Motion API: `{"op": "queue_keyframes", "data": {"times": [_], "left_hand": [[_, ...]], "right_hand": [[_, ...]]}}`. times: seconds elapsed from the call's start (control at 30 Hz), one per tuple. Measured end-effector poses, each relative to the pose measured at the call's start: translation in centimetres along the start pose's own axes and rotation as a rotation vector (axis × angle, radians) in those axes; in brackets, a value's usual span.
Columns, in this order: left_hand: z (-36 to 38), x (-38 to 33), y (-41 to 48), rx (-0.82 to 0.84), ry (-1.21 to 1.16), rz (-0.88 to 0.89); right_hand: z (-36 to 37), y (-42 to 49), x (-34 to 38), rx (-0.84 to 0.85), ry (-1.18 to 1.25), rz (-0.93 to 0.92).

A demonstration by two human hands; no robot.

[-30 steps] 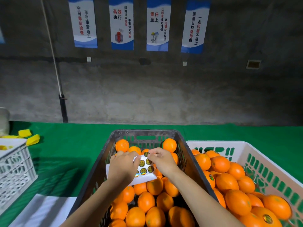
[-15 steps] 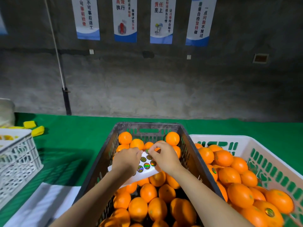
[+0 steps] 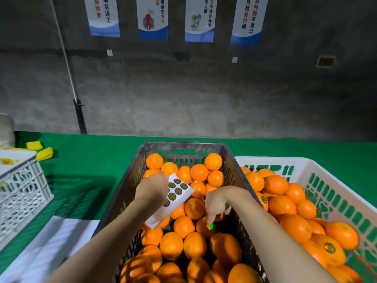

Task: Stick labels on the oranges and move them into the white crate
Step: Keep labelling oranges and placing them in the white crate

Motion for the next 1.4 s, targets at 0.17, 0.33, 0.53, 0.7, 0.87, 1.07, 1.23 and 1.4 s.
{"op": "queue_keyframes", "data": {"times": [0.17,0.33,0.53,0.7,0.87,1.07,1.23,1.4], "left_hand": [[0.3,0.2,0.1,-0.019,-0.001,0.027],[0.4,0.4,0.0,-0.03,-0.035,0.034],[0.5,0.4,0.1,-0.017,-0.022,0.033],[0.4,0.4,0.1,-0.008,-0.023,0.04],[0.4,0.3,0.0,-0.001,0.027,0.057],[0.5,0.3,-0.2,0.011,0.105,0.086],[0.4,0.4,-0.2,0.034,0.03,0.045],[0.1,0.4,-0.4,0.013,0.01,0.033]], "right_hand": [[0.9,-0.2,0.9,0.186,-0.146,0.06],[1.3,-0.5,1.1,0.199,-0.267,0.078],[1.6,-0.9,0.8,0.151,-0.243,0.097],[1.7,-0.8,1.0,0.154,-0.276,0.089],[1.8,-0.7,1.1,0.159,-0.265,0.105],[1.8,-0.5,1.0,0.196,-0.218,0.159],[1.8,-0.3,0.9,0.164,-0.208,0.173],[2.0,-0.1,1.0,0.185,-0.258,0.133]]}}
Point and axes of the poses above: each hand's wrist, its own y-axis towards the middle knuckle, its own z-axis out of the palm, x = y × z, the point moved 3 cm from there along y, towards the middle knuckle, and after that the axes turned 12 degrees about -y, right-handed, at the moved point
